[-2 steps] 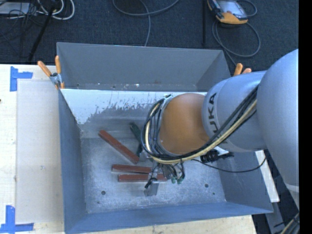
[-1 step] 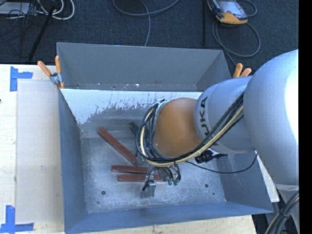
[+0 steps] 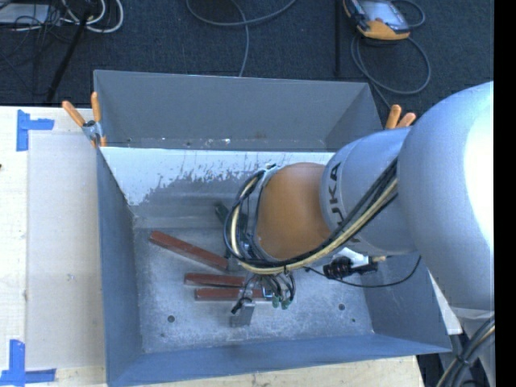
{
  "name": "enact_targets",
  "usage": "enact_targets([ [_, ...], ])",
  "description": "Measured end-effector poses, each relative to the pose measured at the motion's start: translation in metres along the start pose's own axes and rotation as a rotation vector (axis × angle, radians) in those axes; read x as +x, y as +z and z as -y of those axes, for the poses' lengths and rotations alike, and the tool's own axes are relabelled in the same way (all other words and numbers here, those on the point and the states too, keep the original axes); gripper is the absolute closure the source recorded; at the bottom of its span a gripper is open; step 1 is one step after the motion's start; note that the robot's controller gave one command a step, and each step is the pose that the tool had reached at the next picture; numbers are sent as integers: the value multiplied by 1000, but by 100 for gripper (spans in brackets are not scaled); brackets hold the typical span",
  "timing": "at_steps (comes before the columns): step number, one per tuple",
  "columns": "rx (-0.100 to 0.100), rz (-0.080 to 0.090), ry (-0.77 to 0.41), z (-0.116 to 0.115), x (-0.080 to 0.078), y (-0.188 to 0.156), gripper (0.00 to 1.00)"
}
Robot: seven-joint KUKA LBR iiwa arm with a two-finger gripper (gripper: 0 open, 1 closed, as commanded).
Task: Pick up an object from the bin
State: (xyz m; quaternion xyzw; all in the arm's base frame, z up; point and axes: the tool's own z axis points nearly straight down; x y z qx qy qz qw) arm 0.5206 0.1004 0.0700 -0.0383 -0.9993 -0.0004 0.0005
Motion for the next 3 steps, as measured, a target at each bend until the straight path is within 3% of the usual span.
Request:
enact_targets([
  [1,0,1,-130,-1,-2,1,100],
  [3,2,-6,-129,-1,0,-4,100],
])
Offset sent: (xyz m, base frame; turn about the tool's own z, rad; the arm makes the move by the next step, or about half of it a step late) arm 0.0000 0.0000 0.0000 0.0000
